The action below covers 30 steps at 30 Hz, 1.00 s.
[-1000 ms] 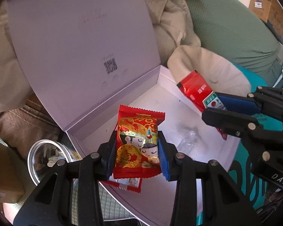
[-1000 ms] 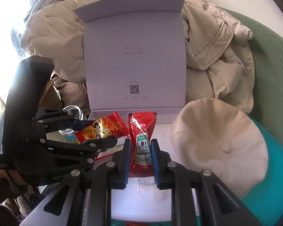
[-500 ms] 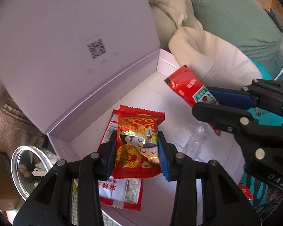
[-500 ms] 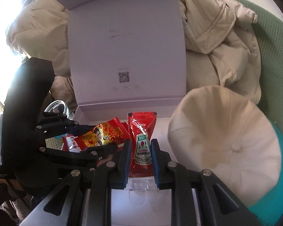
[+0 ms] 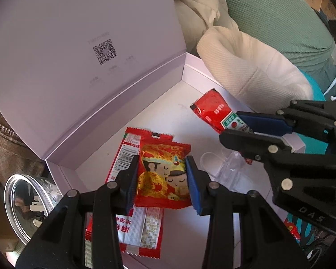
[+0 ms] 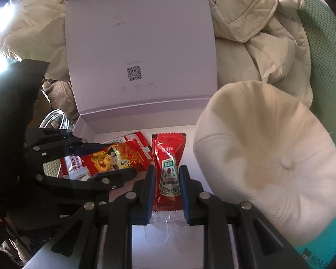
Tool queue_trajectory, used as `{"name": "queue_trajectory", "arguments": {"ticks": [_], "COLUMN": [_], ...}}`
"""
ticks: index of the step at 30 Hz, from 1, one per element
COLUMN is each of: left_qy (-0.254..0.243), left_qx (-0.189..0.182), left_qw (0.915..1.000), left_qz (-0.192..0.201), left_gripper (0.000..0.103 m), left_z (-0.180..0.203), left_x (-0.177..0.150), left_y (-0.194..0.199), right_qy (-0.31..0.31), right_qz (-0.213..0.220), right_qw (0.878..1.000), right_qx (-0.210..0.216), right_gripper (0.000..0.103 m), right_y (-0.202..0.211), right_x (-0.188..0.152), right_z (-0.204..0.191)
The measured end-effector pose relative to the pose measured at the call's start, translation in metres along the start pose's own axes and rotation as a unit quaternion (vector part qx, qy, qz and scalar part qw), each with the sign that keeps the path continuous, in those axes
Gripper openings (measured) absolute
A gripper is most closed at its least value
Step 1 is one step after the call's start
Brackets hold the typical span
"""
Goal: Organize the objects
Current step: 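Lower both packets into the white box and open both grippers, then withdraw both open grippers from the box back toward the snack pile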
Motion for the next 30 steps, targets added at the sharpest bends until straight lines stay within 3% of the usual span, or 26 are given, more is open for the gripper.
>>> {"name": "queue_trajectory", "arguments": {"ticks": [15,18,30], "left_qy": [-0.001,0.005,0.021], "left_qx": [0.021,0.022,0.024], "left_qw": [0.9997,0.9997,0.9987], "left_qz": [-0.008,-0.006,0.039], "left_gripper": [0.039,0.043,0.054], "left_z": [0.01,0.012,0.005], "left_x": [-0.009,-0.01,-0.01], "left_y": [0.013,0.02,0.078], "right_qy": [-0.013,-0.016,-0.022], "right_qz": [-0.037,-0.042,-0.002], "right_qw": [0.999,0.999,0.999], "right_qx": [-0.02,-0.029,-0.044], "right_gripper": [0.024,0.024,0.039], "right_y": [0.001,0.002,0.051], "right_x": [-0.01,-0.009,-0.008], "right_z": [0.002,0.001,-0.009]}}
Point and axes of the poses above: each gripper's, at about its wrist camera, not at the fingertips, and y roughly against the way its jaws point, z to its right, x to its top, the point moved 6 cm from there along -y, roughly the way its jaws point, and after that the axes turned 9 degrees about -z, right-handed, at the moved point
